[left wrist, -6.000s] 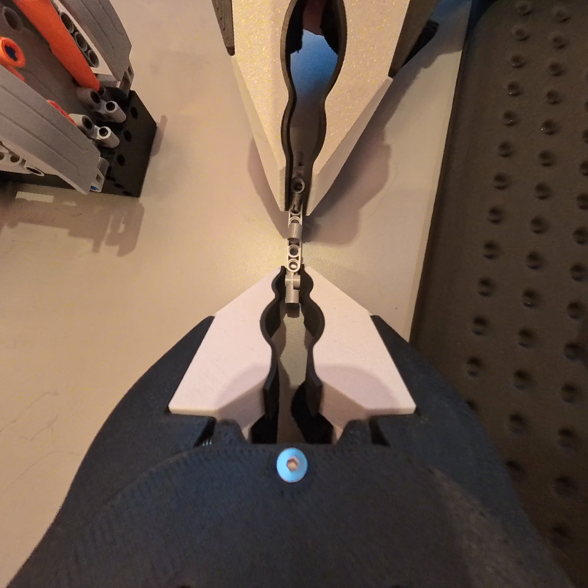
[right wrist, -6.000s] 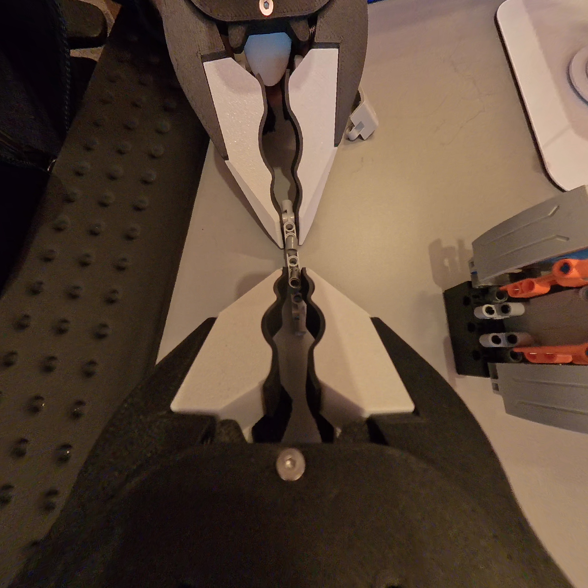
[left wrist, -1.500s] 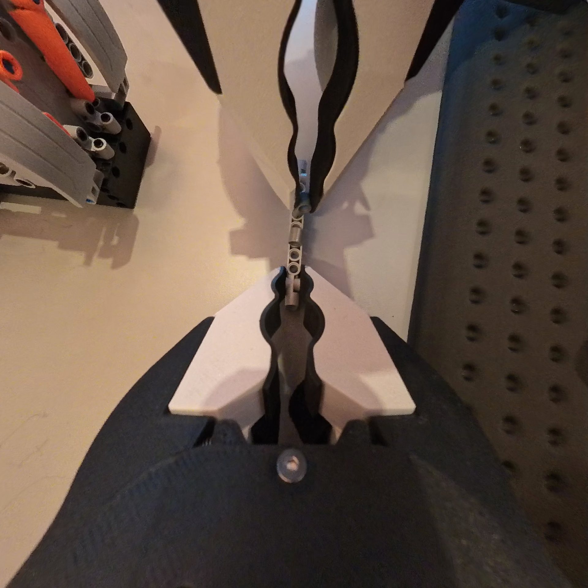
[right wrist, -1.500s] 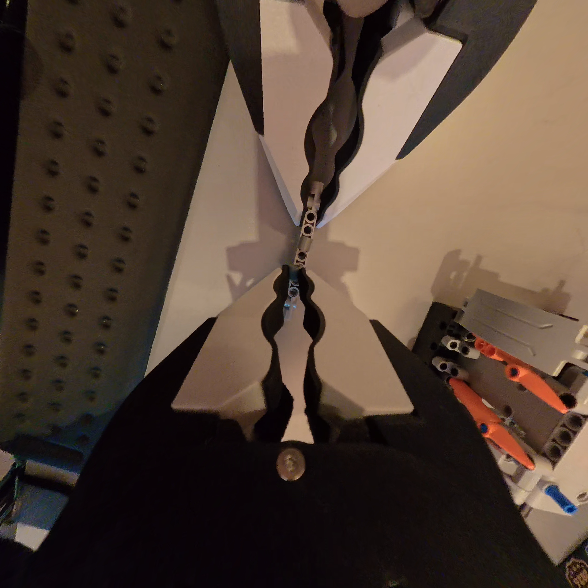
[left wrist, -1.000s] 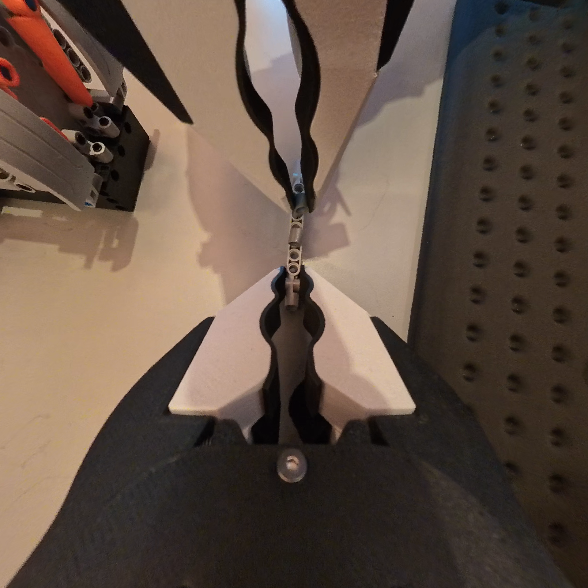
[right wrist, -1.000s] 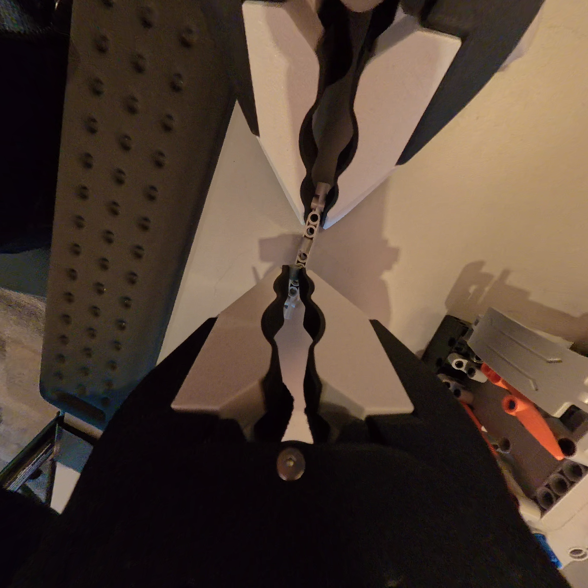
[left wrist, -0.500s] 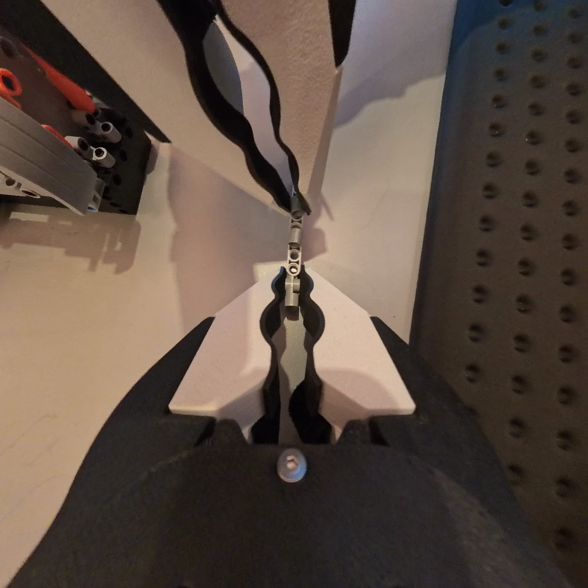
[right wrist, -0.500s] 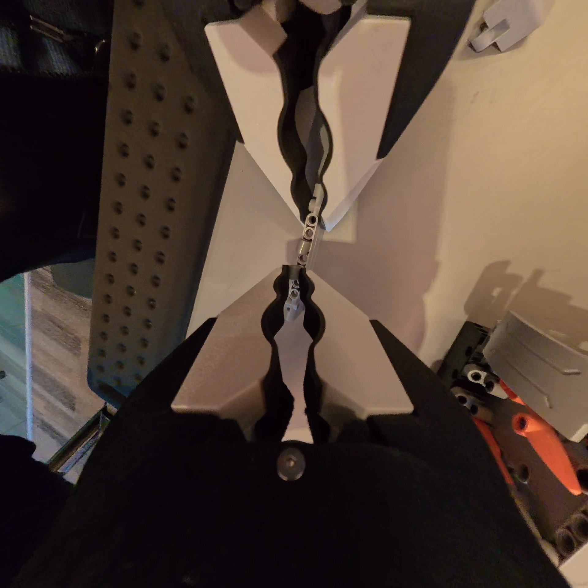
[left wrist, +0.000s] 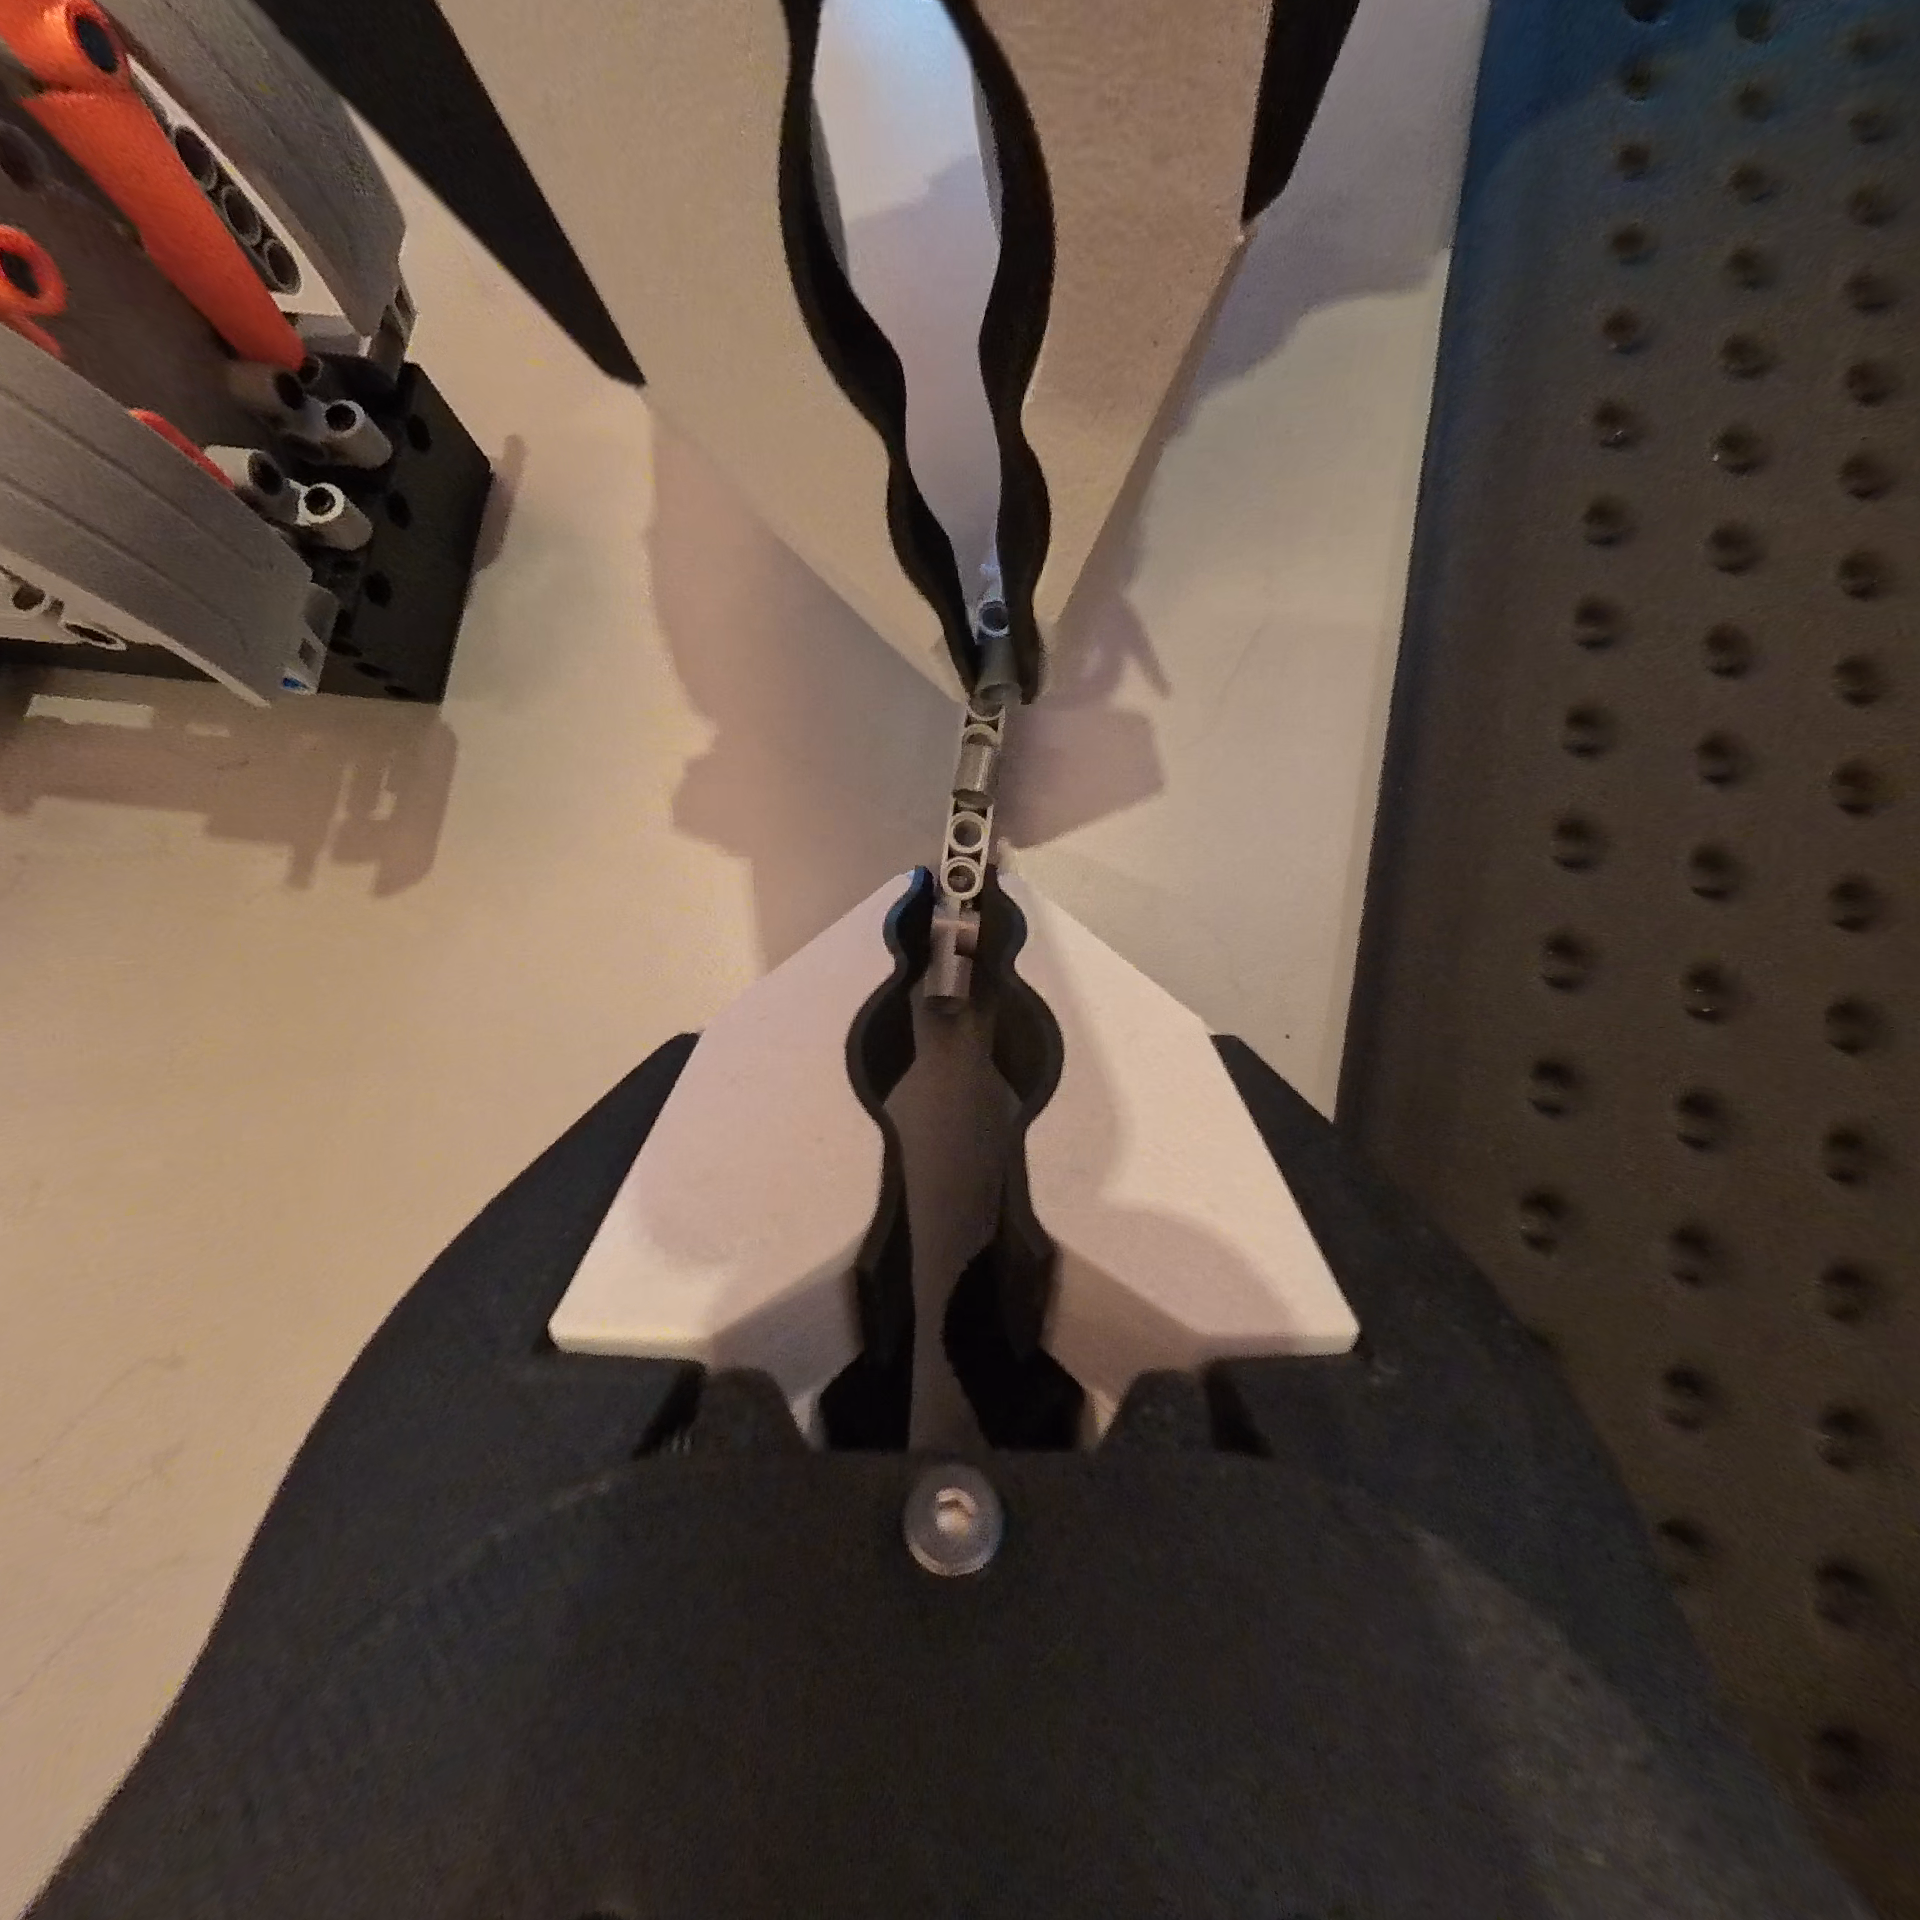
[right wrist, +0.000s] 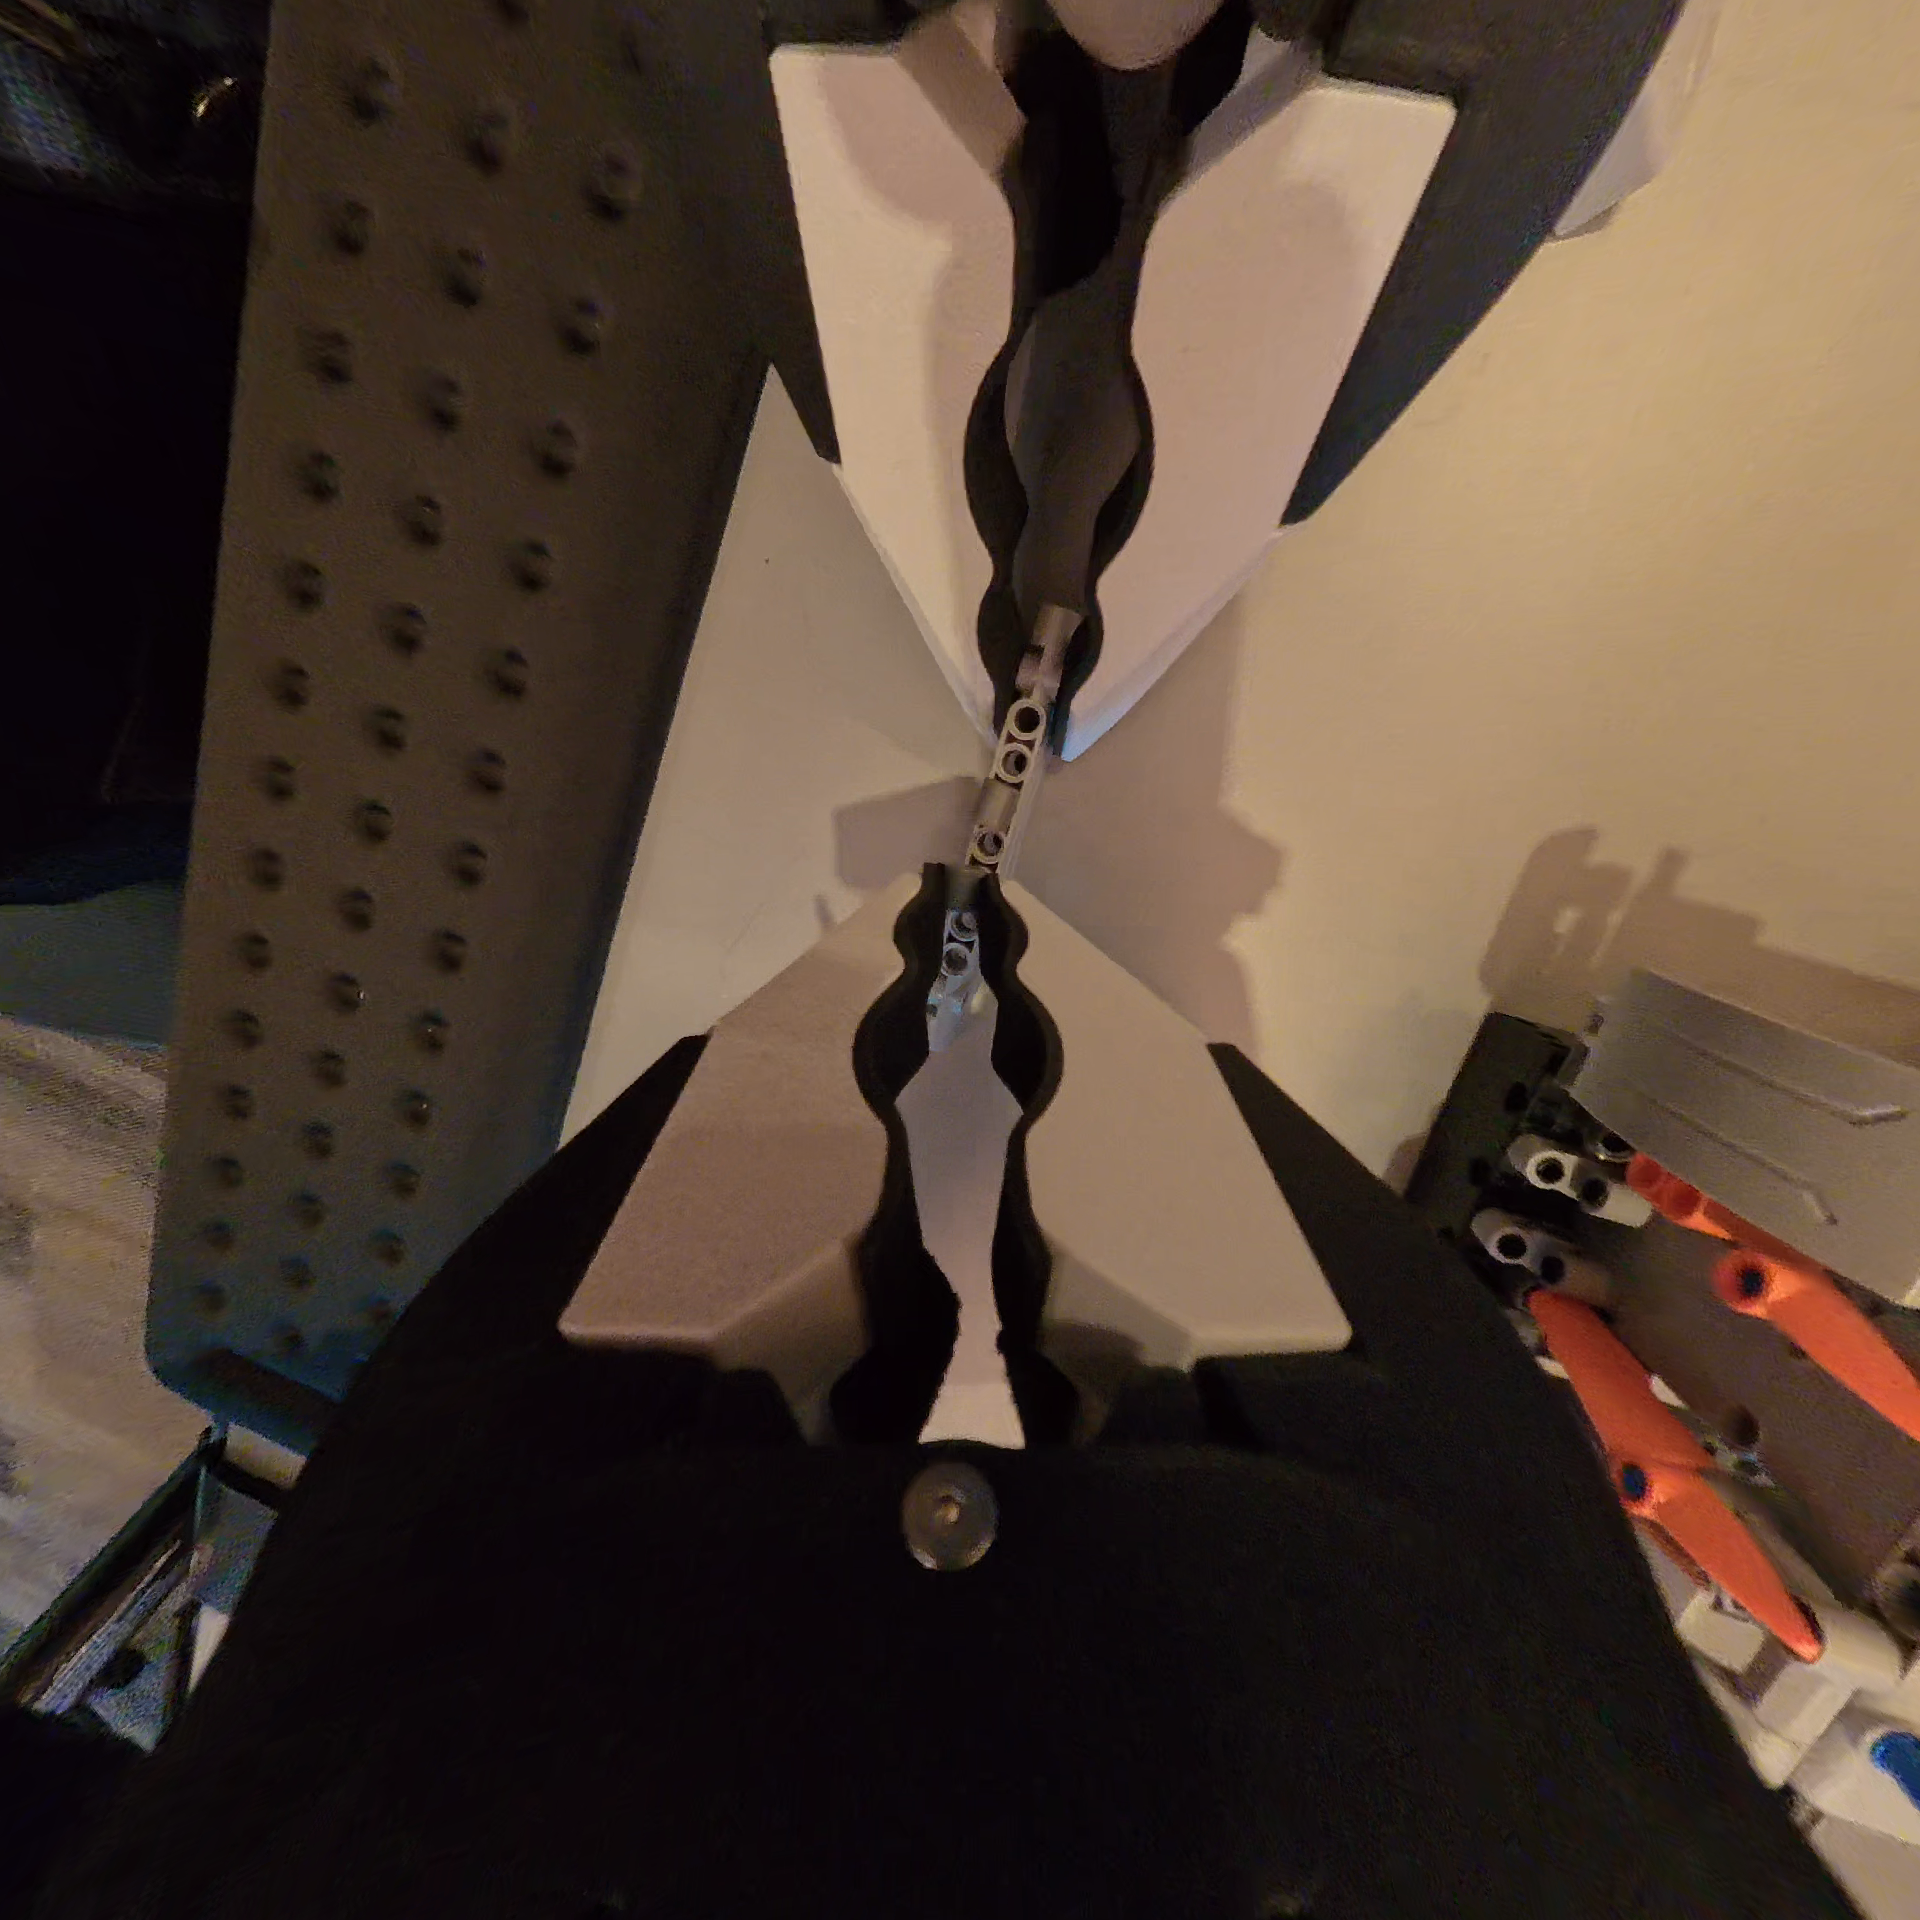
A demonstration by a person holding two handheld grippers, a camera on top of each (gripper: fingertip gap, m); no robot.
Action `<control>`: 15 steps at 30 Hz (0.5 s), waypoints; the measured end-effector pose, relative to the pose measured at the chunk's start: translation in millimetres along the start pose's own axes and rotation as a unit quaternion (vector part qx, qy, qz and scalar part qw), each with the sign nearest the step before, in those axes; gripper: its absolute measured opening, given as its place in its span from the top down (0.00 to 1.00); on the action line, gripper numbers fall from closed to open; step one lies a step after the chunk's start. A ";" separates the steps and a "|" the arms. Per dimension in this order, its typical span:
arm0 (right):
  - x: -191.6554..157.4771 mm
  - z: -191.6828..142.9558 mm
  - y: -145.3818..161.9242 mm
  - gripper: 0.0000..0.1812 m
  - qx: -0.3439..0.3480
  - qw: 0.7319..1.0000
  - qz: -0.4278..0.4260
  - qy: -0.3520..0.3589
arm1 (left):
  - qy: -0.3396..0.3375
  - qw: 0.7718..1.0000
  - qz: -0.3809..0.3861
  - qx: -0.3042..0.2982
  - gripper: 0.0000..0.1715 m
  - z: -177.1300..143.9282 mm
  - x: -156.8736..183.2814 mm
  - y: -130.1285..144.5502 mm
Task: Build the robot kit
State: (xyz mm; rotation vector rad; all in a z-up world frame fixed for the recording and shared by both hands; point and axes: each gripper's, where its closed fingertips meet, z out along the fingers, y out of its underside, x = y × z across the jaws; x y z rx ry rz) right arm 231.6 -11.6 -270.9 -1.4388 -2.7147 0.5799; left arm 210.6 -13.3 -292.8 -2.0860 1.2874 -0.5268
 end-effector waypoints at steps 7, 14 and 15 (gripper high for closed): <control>1.5 -0.4 1.7 0.98 0.029 0.999 0.037 -0.006 | 0.006 1.000 -0.003 0.001 0.97 0.5 0.9 -0.5; 1.7 0.1 1.0 0.98 0.006 0.999 0.043 -0.026 | 0.008 1.000 -0.004 0.001 0.97 0.6 1.3 -0.6; 1.7 0.3 0.8 0.98 0.003 0.999 0.042 -0.022 | 0.007 1.000 -0.003 0.001 0.97 0.7 1.3 -0.6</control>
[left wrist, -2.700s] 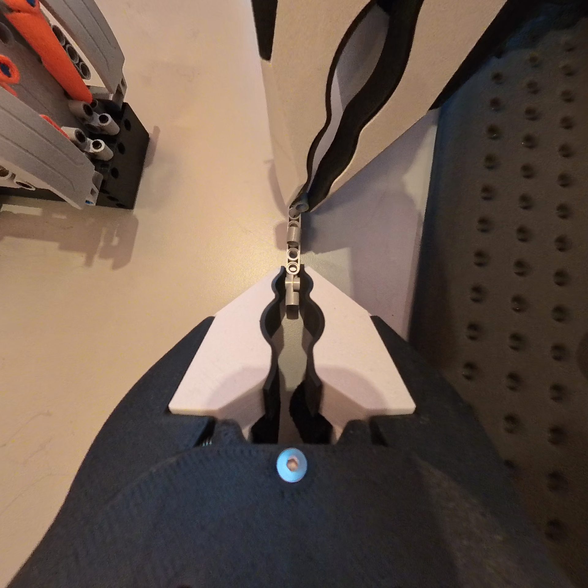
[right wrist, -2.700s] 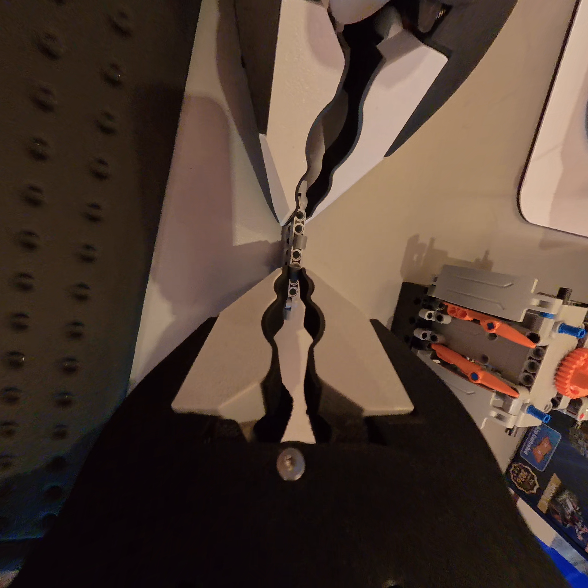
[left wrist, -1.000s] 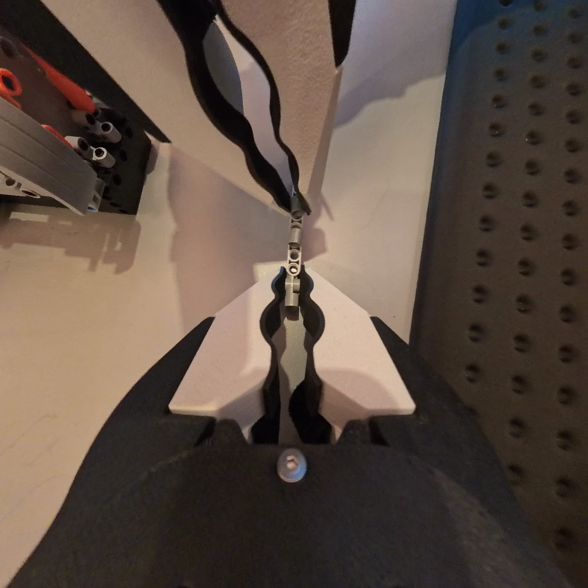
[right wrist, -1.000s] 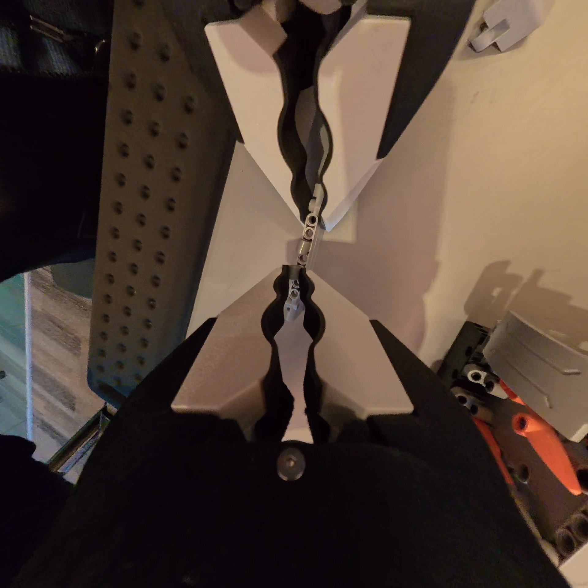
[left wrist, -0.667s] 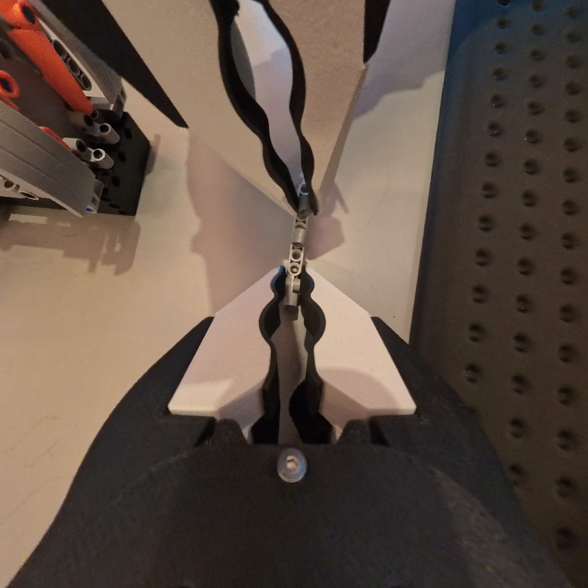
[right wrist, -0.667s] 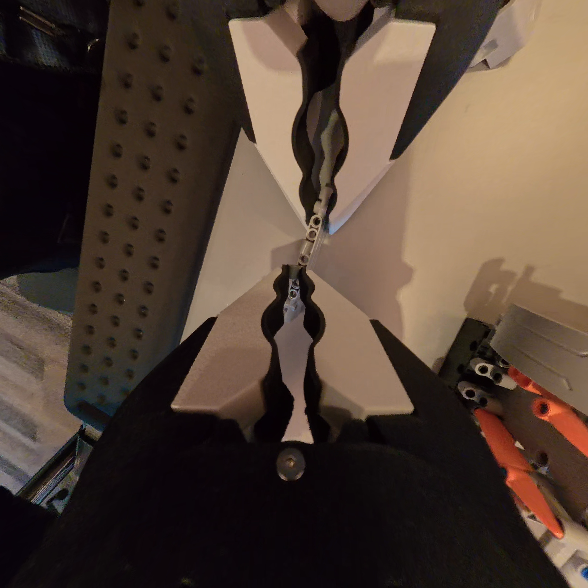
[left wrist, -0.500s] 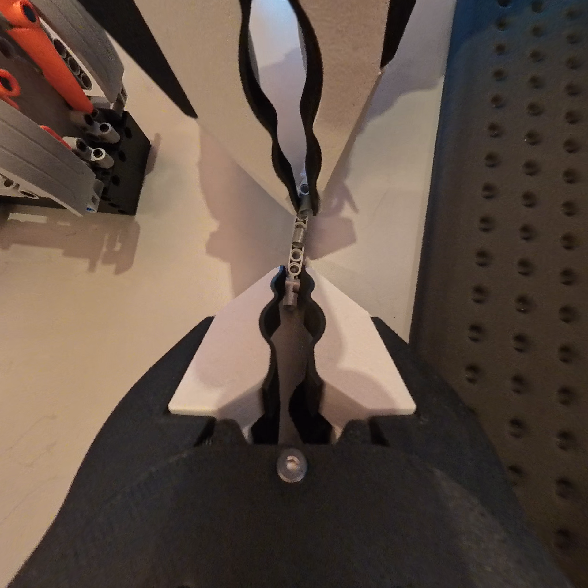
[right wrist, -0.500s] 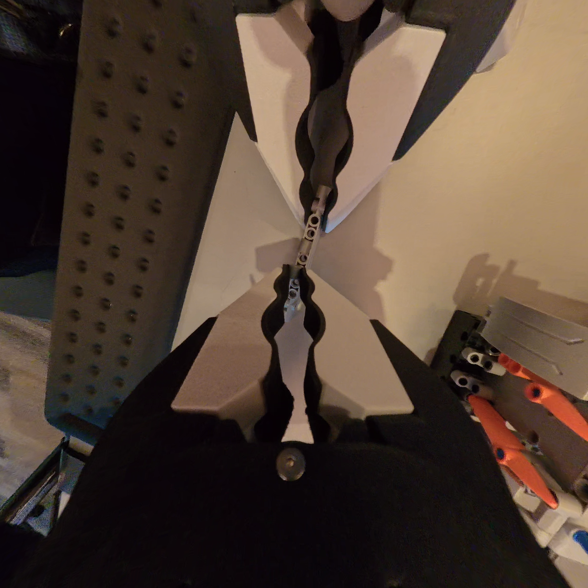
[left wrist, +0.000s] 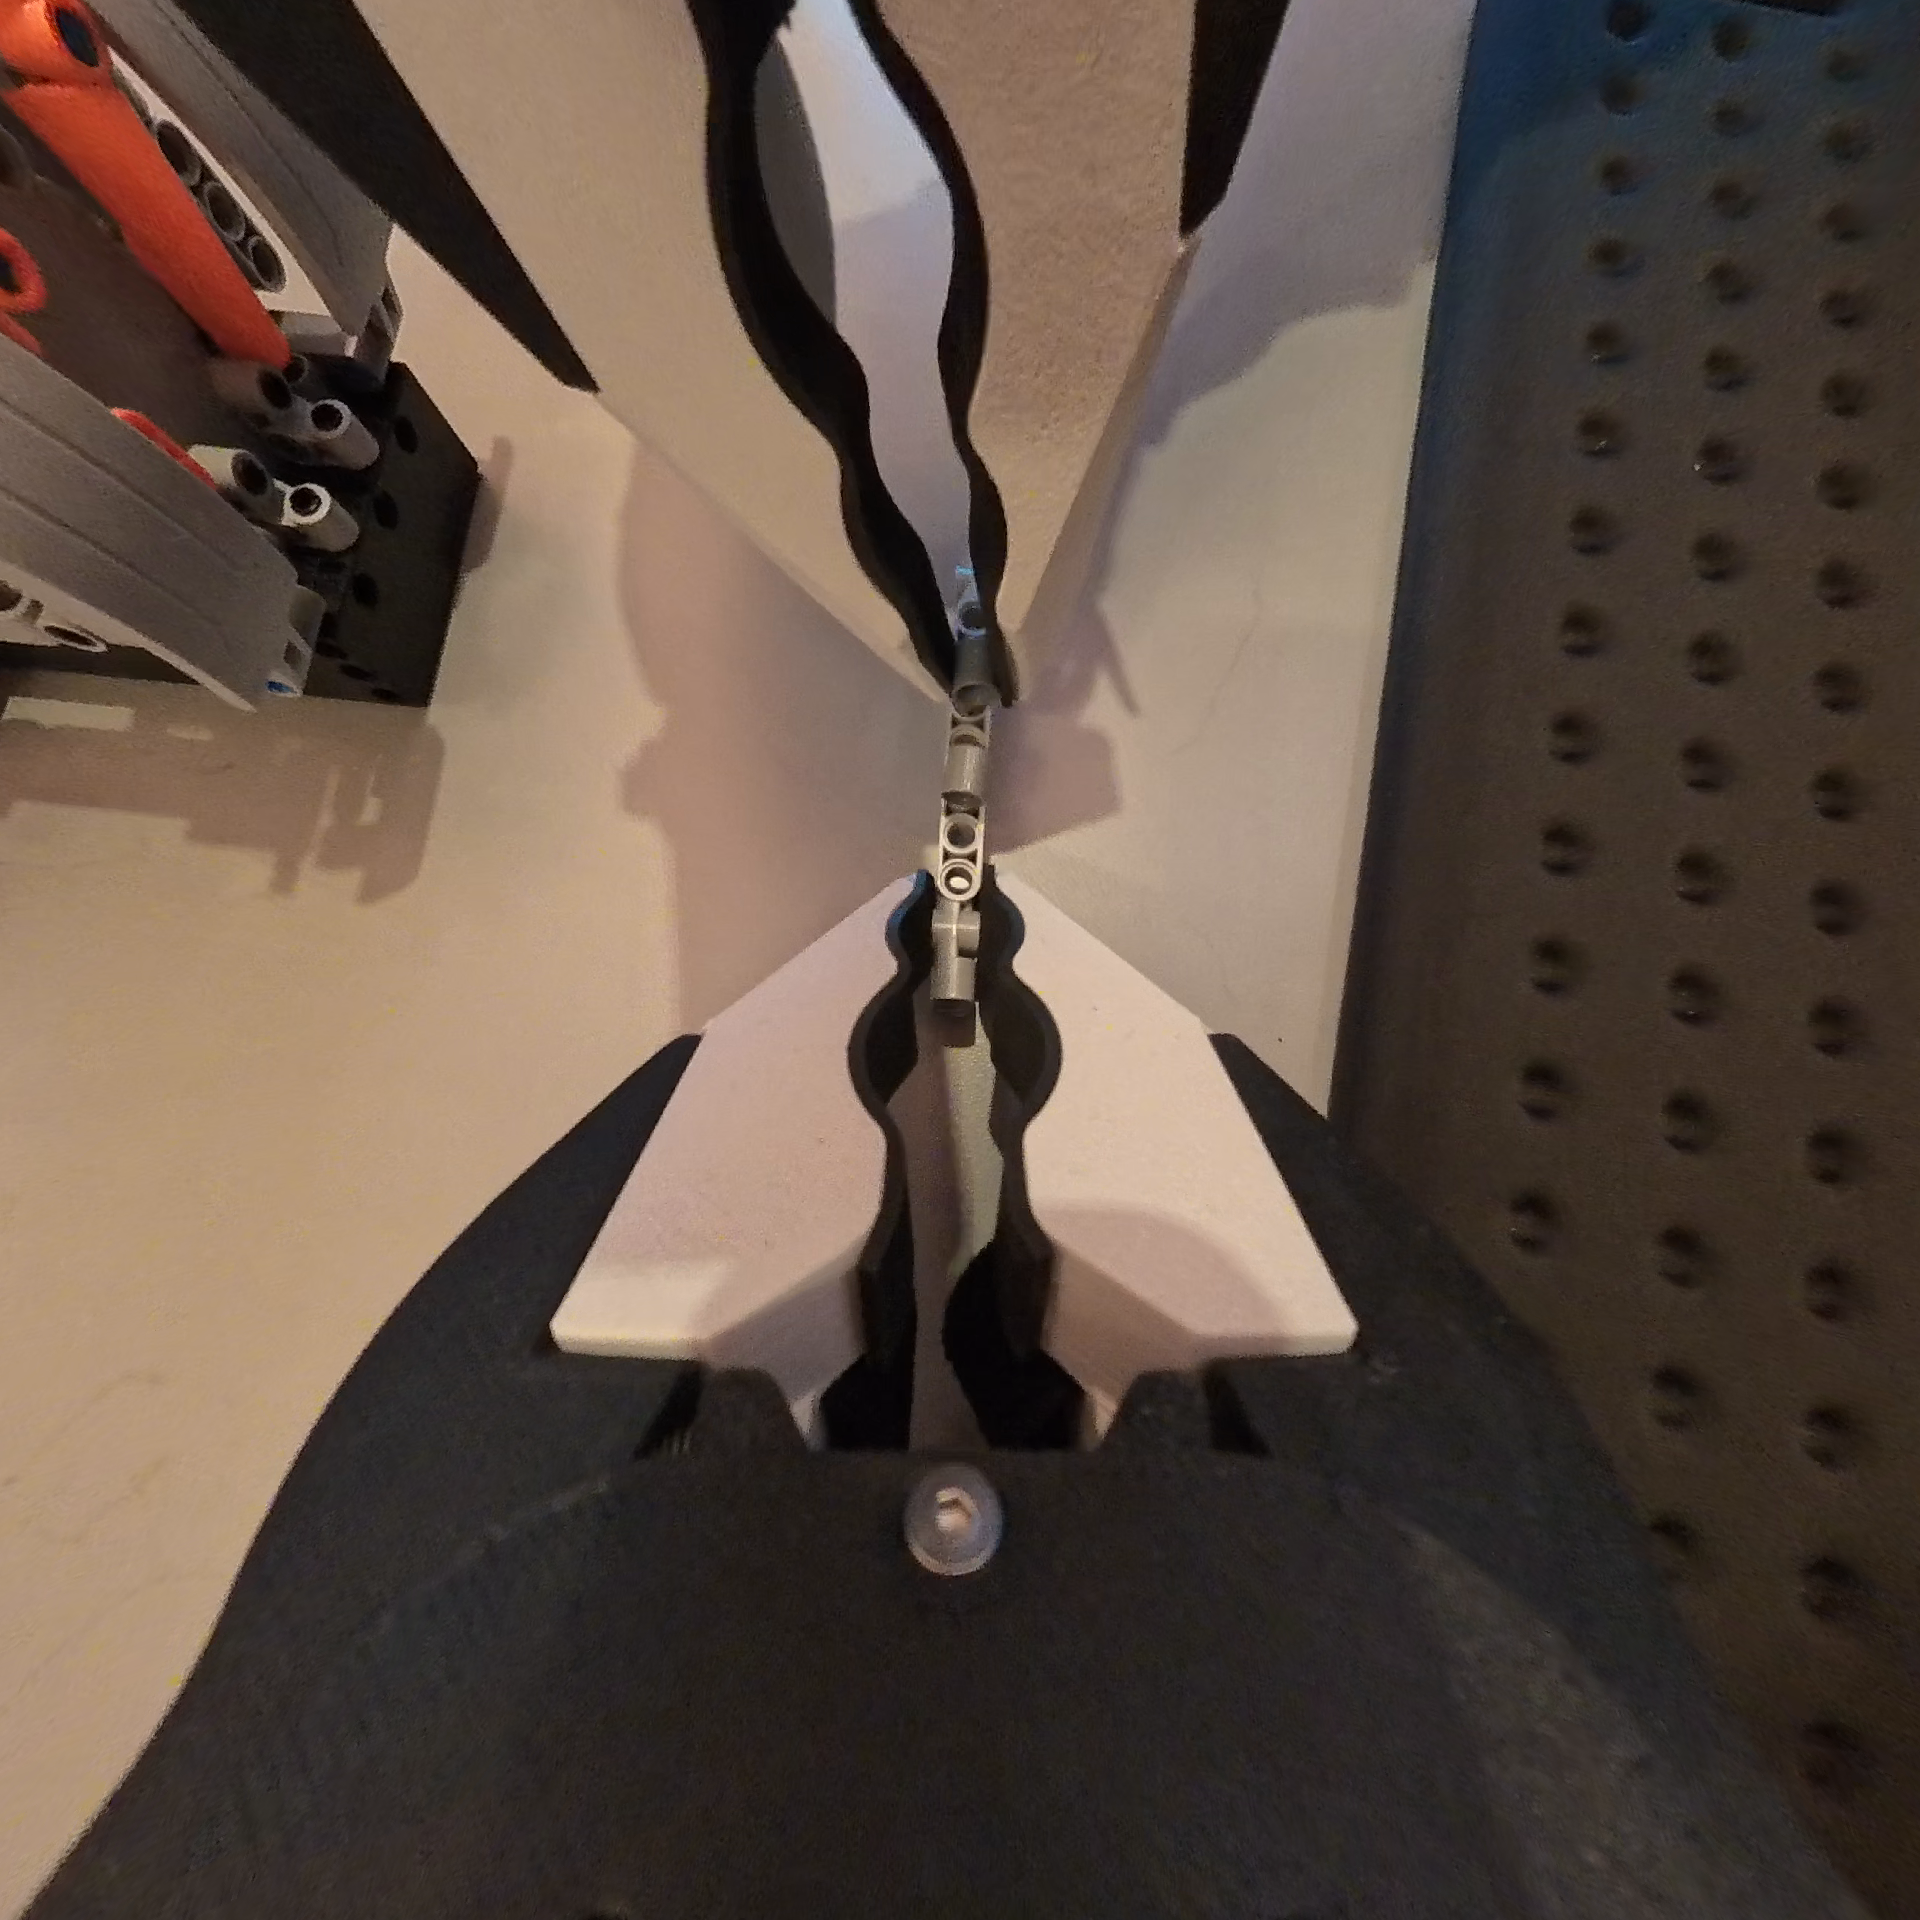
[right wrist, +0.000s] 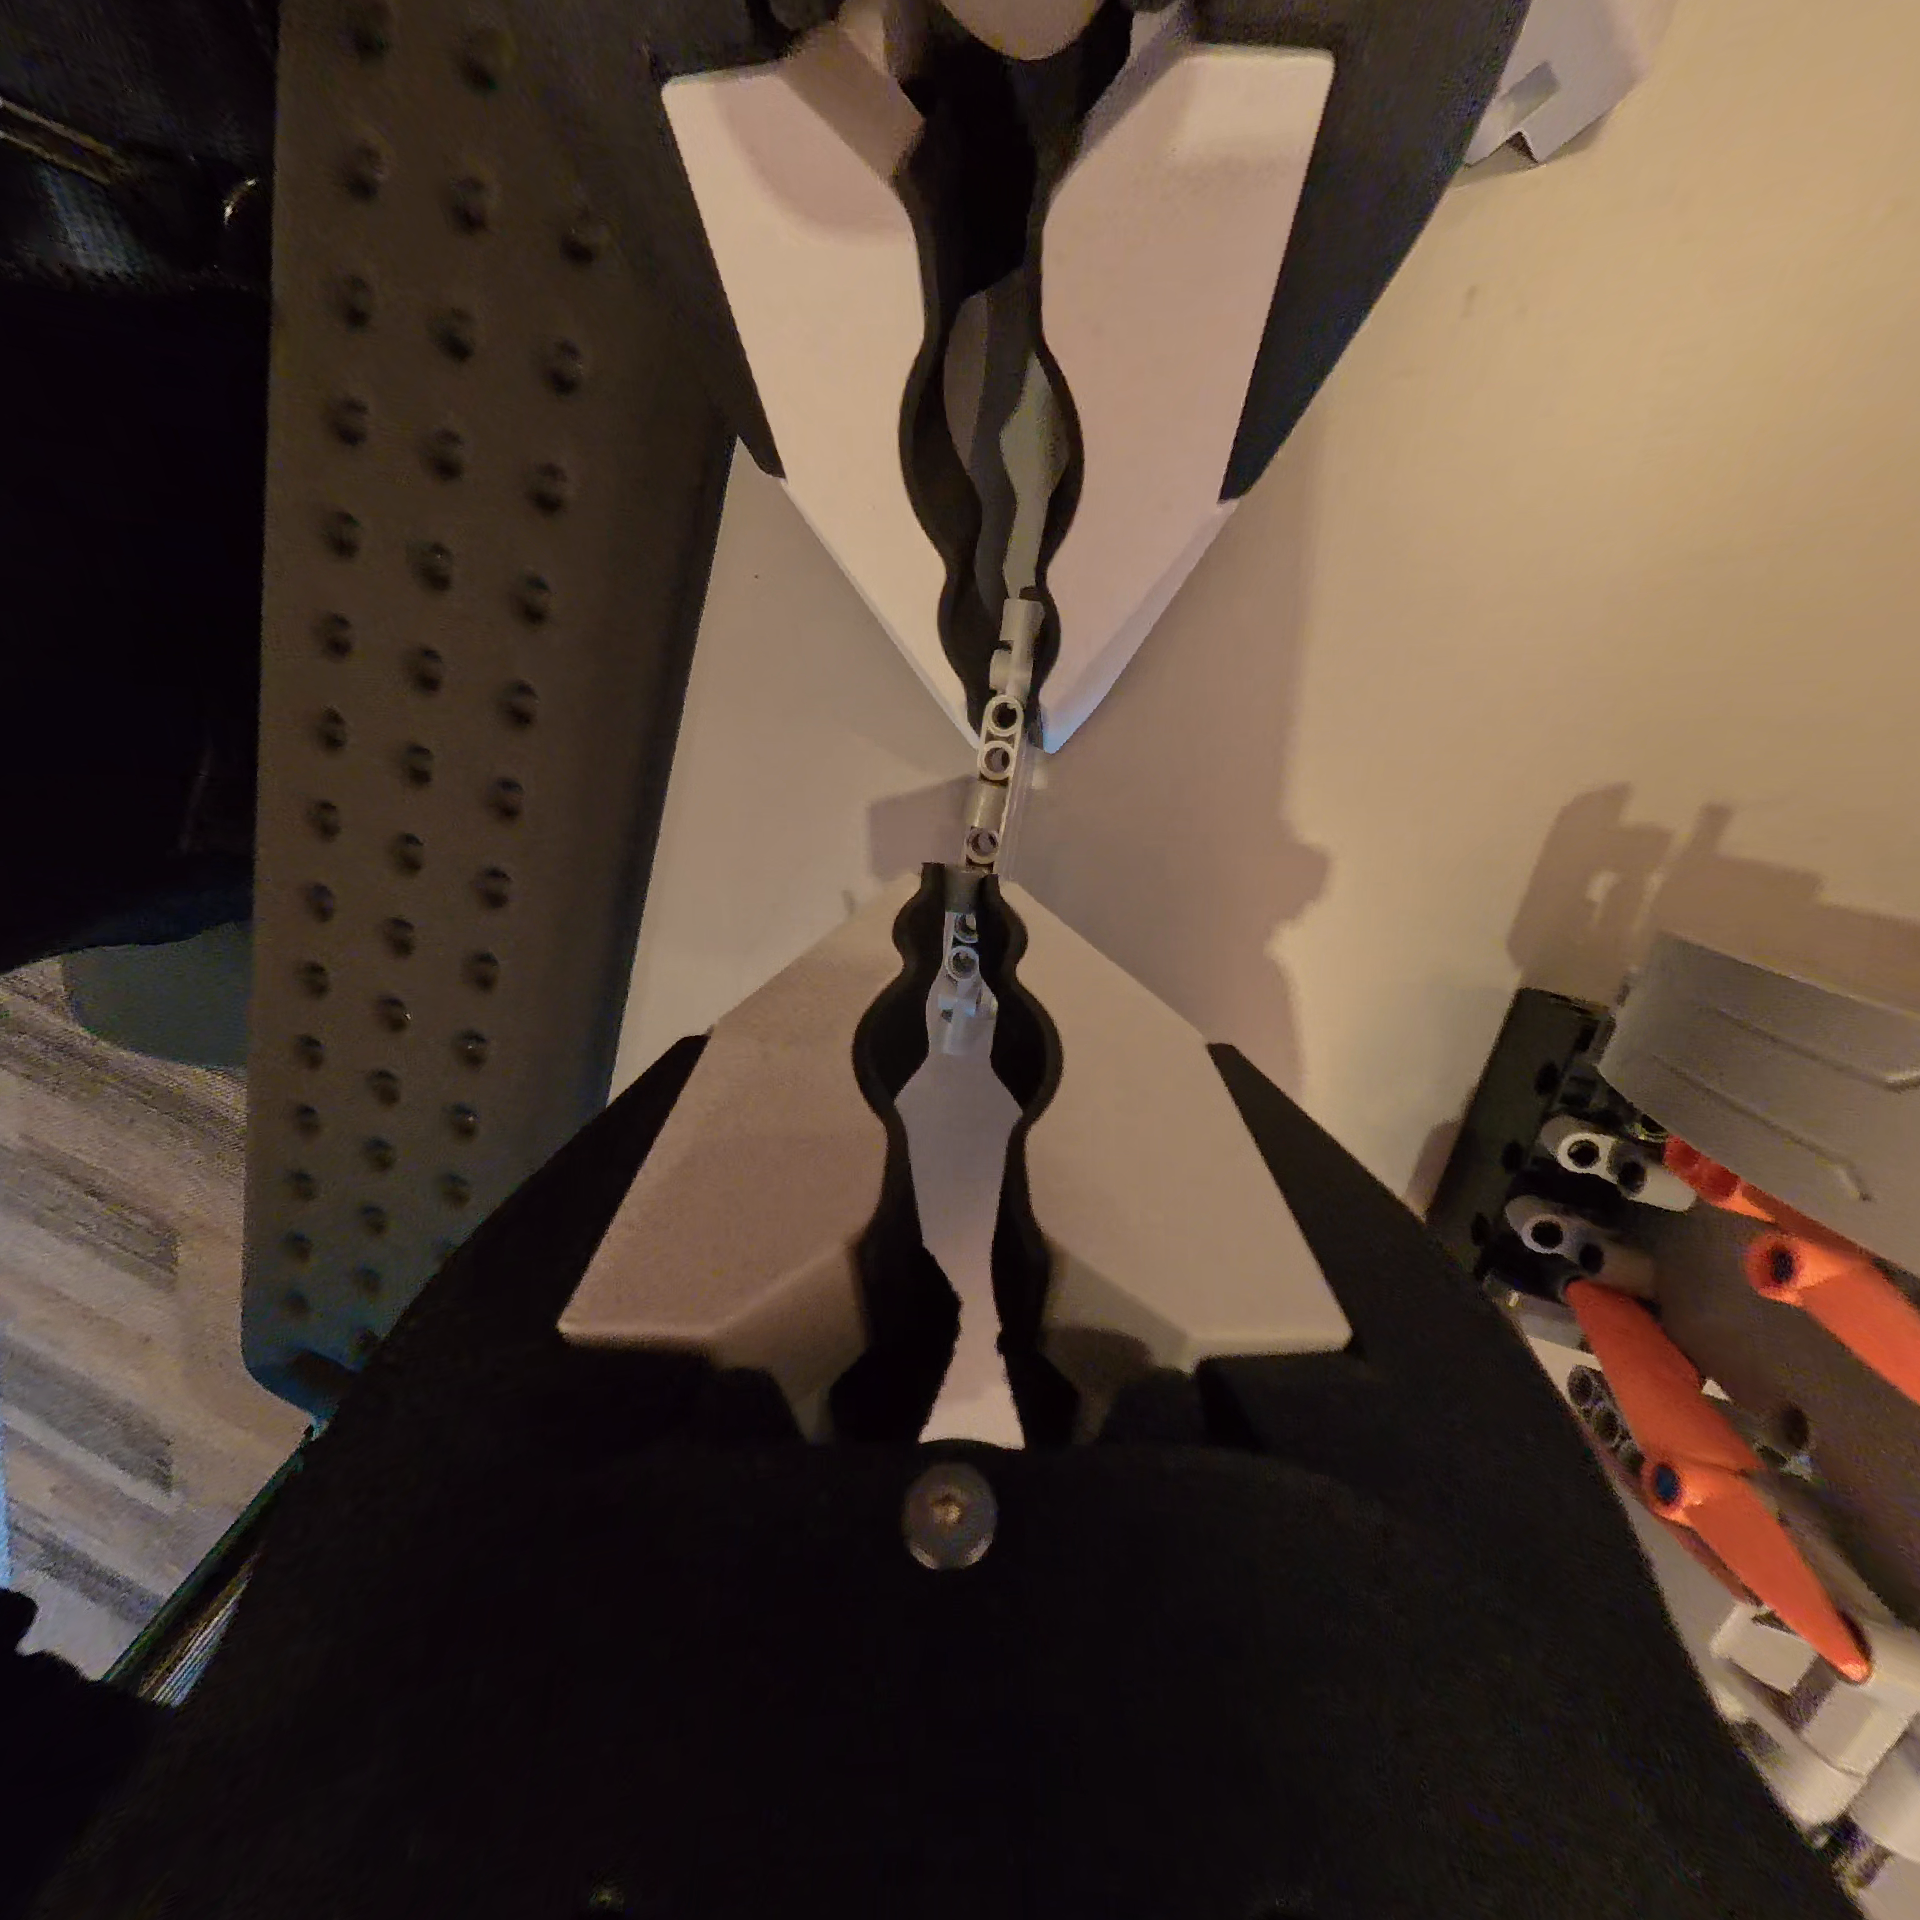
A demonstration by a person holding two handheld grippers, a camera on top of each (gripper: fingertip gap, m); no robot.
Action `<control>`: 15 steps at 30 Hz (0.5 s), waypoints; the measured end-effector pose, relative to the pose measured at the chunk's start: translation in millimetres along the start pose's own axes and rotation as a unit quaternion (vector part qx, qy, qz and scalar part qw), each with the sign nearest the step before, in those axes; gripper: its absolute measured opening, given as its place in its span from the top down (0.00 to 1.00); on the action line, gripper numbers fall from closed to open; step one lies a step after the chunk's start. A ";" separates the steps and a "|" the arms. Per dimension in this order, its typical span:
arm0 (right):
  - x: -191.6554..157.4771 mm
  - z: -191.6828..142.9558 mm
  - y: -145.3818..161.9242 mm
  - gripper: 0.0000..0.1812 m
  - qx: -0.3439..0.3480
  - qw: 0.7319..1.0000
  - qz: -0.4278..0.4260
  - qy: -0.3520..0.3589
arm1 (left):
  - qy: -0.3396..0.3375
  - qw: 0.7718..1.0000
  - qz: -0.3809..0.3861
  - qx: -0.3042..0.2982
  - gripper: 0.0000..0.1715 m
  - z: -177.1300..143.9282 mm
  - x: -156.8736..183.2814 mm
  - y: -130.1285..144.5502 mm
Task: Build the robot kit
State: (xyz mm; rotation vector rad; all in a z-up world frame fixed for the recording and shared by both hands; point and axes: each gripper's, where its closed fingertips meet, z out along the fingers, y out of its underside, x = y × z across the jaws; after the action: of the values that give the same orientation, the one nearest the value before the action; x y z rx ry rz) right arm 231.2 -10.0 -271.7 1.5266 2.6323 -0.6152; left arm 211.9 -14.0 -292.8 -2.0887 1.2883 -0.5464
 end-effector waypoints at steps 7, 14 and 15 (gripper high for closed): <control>0.4 0.2 -0.6 0.98 -0.002 0.999 0.011 -0.041 | 0.001 1.000 0.000 0.000 0.97 0.0 0.2 -0.1; 0.9 5.5 -3.5 0.98 0.002 1.000 -0.014 0.020 | 0.003 1.000 0.002 0.002 0.97 1.4 1.8 -1.4; 0.9 5.2 -3.6 0.98 0.012 1.000 -0.009 0.021 | 0.003 1.000 0.001 0.002 0.97 1.5 1.8 -1.4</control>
State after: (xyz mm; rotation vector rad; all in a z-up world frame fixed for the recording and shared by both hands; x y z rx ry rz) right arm 226.9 -12.6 -275.5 1.5410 2.6831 -0.6256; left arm 214.6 -14.8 -292.9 -2.0840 1.2922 -0.5537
